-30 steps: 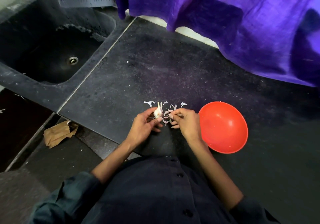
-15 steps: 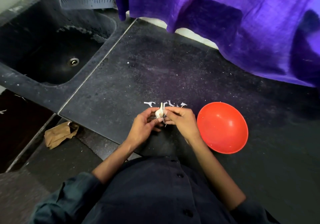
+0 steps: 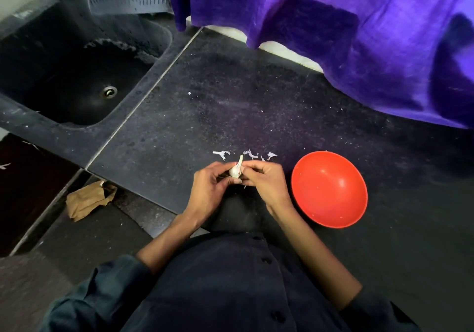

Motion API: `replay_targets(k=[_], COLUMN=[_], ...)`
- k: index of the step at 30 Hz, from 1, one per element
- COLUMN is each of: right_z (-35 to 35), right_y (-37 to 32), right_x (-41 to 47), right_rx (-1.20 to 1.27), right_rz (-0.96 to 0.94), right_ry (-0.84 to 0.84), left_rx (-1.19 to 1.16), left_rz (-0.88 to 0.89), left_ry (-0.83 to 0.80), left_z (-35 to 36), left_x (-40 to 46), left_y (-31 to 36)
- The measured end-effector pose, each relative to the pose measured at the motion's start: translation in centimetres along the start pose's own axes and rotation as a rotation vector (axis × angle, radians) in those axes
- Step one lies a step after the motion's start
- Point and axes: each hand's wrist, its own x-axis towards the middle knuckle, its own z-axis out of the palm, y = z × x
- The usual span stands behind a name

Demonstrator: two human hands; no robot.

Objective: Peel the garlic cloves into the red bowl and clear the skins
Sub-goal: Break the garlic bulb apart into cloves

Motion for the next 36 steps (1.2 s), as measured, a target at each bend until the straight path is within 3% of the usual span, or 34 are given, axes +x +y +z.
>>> replay_targets(k=[10,18,27,36], right_z=[-0.7,-0.3,1.0,1.2], right_y=[-0.1,0.1,0.7,1.2], right_x=[-0.4,-0.4,-0.4,-0.4], right_rx=[0.312,0.336,0.395,0.409], right_rz=[0.105,0.144,0.057,0.083], right_ry=[-0.092,-0.052,0.088,0.099], left_rx=[-0.121,-0.109,-0.011,-0.061], left_rz=[-0.066,-0.056,0.003,-0.009], left_ry=[0.008,-0.020,0.094,0.094], left_z=[-0.4,-0.1,0.6,0.7], left_x=[0.2,-0.7,-0.7,-1.0], left_y=[0.3,0.9,1.5,2.0])
